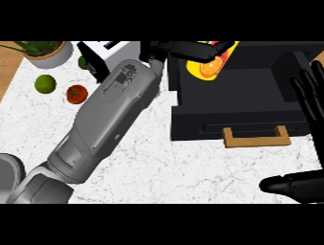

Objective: Pick up the cup, place it into the drawer and close the drawer

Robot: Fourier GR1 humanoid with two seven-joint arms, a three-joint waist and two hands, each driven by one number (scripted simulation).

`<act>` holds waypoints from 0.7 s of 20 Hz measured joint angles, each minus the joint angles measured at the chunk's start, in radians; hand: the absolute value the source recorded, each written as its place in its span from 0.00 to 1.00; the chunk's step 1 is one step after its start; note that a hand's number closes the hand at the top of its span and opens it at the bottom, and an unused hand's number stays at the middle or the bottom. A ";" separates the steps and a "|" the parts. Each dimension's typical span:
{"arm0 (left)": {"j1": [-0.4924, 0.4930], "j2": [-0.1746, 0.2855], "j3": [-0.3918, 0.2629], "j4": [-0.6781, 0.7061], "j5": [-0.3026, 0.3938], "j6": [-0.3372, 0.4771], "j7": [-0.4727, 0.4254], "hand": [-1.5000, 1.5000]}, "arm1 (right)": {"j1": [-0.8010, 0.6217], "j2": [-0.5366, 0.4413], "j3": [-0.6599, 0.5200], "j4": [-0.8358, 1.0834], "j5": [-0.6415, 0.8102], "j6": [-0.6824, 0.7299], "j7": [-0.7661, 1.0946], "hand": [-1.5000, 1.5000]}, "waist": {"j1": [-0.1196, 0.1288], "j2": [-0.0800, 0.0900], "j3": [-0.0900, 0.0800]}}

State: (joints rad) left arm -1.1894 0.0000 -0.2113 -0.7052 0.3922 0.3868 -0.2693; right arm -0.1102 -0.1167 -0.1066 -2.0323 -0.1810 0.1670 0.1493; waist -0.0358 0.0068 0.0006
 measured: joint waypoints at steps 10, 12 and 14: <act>-0.093 0.000 -0.147 0.225 0.122 0.013 -0.082 1.00 | -0.028 0.005 0.017 0.016 0.001 0.005 -0.001 0.00 | -0.034 0.009 0.001; -0.105 0.000 -0.180 0.246 0.145 0.027 -0.087 1.00 | -0.035 0.009 0.024 0.022 0.002 0.005 -0.004 0.00 | -0.044 0.011 0.001; -0.108 0.000 -0.214 0.267 0.162 0.033 -0.088 1.00 | -0.034 0.012 0.029 0.027 0.001 0.010 -0.012 0.00 | -0.055 0.014 0.001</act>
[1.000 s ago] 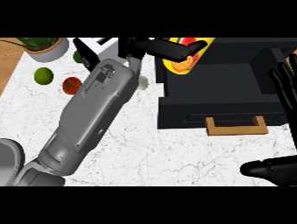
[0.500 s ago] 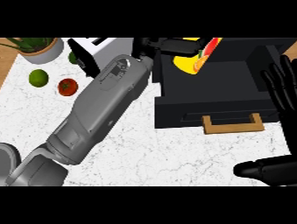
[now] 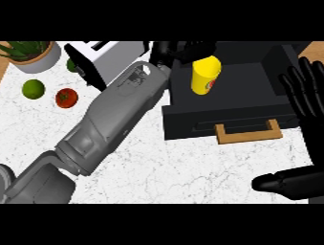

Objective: Pick up the cup, place it into the drawer and close the drawer

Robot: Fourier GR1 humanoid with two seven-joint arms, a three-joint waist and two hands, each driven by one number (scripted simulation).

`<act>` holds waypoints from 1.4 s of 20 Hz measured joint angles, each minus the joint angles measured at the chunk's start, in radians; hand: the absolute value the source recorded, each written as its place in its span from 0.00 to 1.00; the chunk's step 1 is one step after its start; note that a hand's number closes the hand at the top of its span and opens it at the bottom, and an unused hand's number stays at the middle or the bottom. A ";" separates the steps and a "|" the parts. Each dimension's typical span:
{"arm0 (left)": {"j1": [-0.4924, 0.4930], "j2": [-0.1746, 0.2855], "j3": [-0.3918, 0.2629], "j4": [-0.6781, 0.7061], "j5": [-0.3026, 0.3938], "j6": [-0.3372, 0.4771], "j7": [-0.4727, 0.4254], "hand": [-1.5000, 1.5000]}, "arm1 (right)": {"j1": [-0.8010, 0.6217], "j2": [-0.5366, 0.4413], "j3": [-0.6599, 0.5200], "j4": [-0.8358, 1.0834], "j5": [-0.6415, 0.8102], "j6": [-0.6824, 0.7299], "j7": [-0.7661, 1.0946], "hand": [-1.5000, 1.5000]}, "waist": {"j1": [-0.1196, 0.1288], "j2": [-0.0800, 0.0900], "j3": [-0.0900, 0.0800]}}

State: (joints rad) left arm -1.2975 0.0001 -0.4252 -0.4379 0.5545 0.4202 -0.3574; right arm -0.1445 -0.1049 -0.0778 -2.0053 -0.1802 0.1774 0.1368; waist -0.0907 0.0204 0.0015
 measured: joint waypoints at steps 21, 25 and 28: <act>-0.021 0.000 -0.110 -0.037 0.179 0.021 -0.071 0.00 | 0.014 0.007 -0.016 -0.004 -0.112 0.047 -0.002 0.00 | 0.008 -0.002 0.000; -0.004 0.000 -0.075 -0.077 0.211 -0.009 -0.101 0.00 | 0.017 -0.019 -0.041 -0.033 -0.154 0.060 0.031 1.00 | 0.041 -0.011 -0.001; 0.010 0.013 -0.041 -0.114 0.217 -0.009 -0.085 0.00 | 0.039 -0.053 -0.064 -0.055 -0.185 0.094 0.043 1.00 | 0.063 -0.018 -0.001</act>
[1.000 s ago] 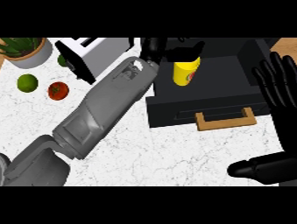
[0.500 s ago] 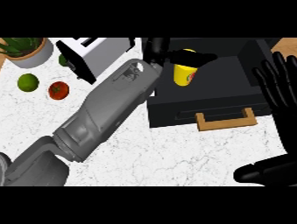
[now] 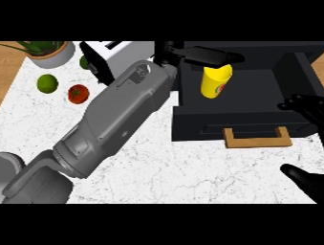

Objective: Pick up the cup, place it into the drawer and close the drawer

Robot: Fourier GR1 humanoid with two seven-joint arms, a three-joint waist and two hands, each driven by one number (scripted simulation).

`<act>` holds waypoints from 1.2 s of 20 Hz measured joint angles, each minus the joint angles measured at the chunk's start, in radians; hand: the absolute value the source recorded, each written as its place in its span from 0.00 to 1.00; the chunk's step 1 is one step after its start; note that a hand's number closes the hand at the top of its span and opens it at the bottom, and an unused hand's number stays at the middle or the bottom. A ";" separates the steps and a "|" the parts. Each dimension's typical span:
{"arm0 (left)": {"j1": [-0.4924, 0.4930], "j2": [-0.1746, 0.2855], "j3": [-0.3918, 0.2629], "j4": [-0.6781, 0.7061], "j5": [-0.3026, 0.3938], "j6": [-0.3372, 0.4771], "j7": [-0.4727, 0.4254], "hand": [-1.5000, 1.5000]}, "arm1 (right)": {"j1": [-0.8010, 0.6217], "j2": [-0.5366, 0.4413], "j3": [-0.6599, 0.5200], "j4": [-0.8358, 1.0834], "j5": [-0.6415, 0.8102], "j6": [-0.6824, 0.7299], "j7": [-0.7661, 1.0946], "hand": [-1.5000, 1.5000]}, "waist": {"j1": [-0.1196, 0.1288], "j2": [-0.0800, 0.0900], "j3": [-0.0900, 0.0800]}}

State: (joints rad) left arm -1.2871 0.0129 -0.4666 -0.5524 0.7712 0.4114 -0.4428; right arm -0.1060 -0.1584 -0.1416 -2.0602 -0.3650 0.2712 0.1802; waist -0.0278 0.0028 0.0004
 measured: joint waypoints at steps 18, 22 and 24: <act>0.546 0.324 0.062 -0.623 0.024 0.007 0.118 0.00 | 0.088 -0.111 0.094 -0.008 0.321 0.113 -0.037 1.00 | 0.059 -0.012 -0.001; 0.694 0.410 0.099 -0.764 0.042 -0.035 0.137 0.00 | 0.076 -0.107 0.130 0.052 0.438 0.098 -0.087 1.00 | 0.057 -0.009 0.000; 0.759 0.433 0.111 -0.813 0.052 -0.059 0.132 0.00 | 0.056 -0.131 0.150 0.079 0.507 0.103 -0.114 1.00 | 0.059 -0.007 -0.001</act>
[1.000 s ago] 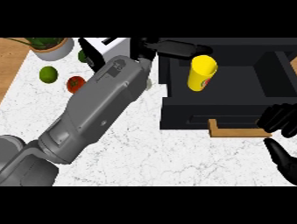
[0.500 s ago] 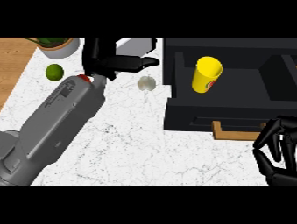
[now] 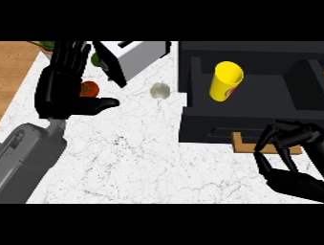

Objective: Pick up the cup, place it into the drawer and close the drawer

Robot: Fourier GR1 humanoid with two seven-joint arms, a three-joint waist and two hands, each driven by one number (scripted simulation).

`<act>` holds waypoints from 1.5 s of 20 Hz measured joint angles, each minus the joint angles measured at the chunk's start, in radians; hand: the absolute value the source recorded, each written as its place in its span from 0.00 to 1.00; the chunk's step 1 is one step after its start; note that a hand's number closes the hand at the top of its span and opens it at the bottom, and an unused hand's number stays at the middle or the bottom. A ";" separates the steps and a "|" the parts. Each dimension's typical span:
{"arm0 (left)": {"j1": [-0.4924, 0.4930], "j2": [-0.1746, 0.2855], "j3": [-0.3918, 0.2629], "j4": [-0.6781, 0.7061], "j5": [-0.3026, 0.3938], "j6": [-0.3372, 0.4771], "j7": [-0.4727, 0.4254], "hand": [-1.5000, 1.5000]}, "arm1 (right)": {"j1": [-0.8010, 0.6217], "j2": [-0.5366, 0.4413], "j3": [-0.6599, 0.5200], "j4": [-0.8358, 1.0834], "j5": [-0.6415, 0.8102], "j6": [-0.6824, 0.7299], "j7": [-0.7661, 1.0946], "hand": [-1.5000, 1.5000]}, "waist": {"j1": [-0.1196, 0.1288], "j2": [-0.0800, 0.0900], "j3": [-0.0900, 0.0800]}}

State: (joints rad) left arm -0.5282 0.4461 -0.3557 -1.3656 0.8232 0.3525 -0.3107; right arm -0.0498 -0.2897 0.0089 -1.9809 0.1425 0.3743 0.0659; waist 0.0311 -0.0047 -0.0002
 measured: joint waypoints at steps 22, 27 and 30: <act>0.371 0.109 0.220 -0.102 0.014 -0.311 -0.052 0.00 | -0.306 0.053 0.207 0.790 0.652 -0.280 -0.318 0.00 | -0.017 0.007 0.000; 0.409 0.101 0.269 -0.094 0.002 -0.383 -0.049 0.00 | -0.431 0.081 0.157 1.013 0.673 -0.325 -0.390 0.00 | -0.014 0.005 -0.001; 0.413 0.101 0.290 -0.112 -0.001 -0.389 -0.026 0.00 | -0.526 0.088 0.115 1.172 0.671 -0.349 -0.455 0.00 | -0.008 0.005 -0.001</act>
State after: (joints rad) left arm -0.1155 0.5472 -0.0653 -1.4779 0.8226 -0.0363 -0.3371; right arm -0.5757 -0.2016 0.1239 -0.8091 0.8139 0.0255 -0.3892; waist 0.0228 0.0003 -0.0010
